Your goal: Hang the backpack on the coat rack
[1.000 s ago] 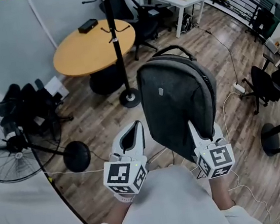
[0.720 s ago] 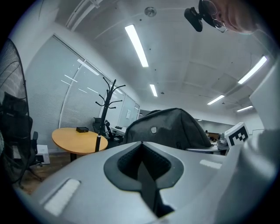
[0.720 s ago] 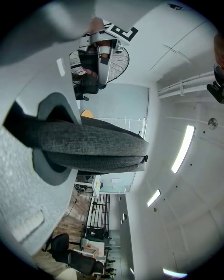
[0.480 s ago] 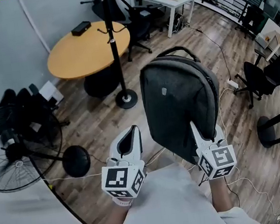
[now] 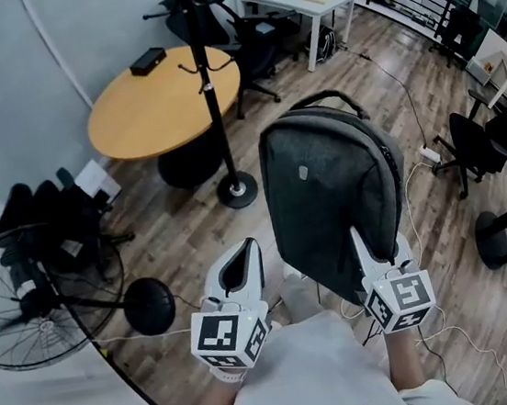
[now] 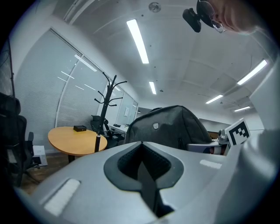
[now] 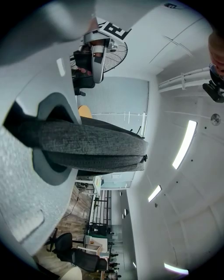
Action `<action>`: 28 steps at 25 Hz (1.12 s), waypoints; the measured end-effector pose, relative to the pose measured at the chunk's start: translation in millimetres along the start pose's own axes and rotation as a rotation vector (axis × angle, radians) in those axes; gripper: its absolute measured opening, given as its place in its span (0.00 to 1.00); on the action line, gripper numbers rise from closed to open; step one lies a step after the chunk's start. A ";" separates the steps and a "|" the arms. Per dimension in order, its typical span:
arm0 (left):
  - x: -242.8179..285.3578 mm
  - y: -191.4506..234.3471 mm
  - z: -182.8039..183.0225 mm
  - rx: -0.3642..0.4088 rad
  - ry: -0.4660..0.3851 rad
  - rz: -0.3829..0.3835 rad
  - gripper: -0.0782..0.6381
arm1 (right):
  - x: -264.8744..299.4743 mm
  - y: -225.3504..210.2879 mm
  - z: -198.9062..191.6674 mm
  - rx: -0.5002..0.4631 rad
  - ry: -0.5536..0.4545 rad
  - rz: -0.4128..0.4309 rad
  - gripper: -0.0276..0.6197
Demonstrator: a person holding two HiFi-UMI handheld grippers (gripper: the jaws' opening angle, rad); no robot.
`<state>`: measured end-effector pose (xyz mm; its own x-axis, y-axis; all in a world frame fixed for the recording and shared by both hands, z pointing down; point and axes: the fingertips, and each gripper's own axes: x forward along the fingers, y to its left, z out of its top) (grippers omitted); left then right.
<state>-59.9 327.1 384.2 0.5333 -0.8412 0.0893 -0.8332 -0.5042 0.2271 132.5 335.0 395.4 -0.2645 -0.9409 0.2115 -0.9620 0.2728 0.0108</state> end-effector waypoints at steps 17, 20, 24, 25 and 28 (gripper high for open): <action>172.0 48.6 39.8 0.032 0.031 0.008 0.13 | 158.0 -78.3 36.7 0.033 0.011 0.057 0.20; 203.4 55.9 48.8 0.041 0.030 0.031 0.13 | 187.1 -97.5 46.2 0.026 0.006 0.077 0.20; 238.3 62.5 54.2 0.048 0.036 0.053 0.13 | 221.1 -118.6 56.9 0.014 -0.005 0.097 0.20; 245.3 63.9 55.3 0.049 0.037 0.060 0.13 | 227.7 -123.3 59.0 0.013 -0.008 0.102 0.20; 263.7 65.6 56.0 0.048 0.040 0.076 0.13 | 242.1 -137.2 63.2 0.013 -0.013 0.112 0.20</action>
<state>17.8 61.3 368.3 0.4725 -0.8696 0.1436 -0.8772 -0.4483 0.1719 196.2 57.2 383.4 -0.3716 -0.9071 0.1977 -0.9270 0.3744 -0.0246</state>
